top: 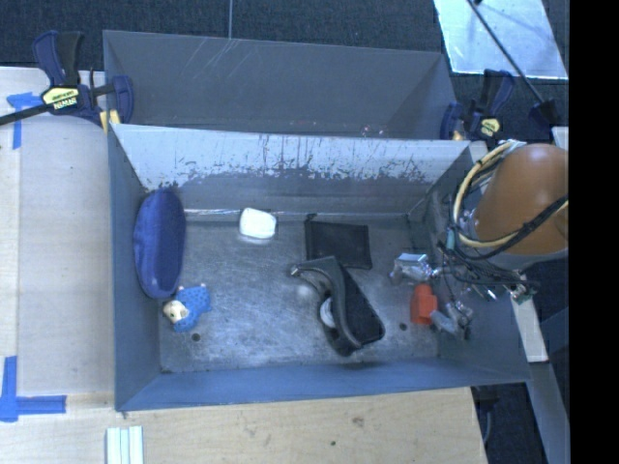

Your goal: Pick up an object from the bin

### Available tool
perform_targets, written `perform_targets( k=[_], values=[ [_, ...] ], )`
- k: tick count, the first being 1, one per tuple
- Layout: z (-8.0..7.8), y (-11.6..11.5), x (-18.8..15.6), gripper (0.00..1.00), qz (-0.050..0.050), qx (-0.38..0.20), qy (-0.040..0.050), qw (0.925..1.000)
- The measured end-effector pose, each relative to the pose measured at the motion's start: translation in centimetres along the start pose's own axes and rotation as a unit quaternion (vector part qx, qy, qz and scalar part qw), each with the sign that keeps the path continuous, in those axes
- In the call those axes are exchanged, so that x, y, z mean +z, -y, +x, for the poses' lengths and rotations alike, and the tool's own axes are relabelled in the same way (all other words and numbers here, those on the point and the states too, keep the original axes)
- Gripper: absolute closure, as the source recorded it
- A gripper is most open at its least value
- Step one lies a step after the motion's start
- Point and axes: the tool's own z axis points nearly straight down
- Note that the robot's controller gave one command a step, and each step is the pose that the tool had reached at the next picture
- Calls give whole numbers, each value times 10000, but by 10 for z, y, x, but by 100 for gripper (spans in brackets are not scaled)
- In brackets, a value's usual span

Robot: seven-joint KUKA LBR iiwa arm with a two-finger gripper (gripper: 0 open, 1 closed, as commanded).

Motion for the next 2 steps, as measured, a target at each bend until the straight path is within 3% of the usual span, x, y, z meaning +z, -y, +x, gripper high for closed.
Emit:
perform_targets(
  k=[1,2],
  values=[
    [1,5,-2,100,68,-25,14,10000],
    [21,-32,-114,100,123,-193,24,9997]
  ],
)
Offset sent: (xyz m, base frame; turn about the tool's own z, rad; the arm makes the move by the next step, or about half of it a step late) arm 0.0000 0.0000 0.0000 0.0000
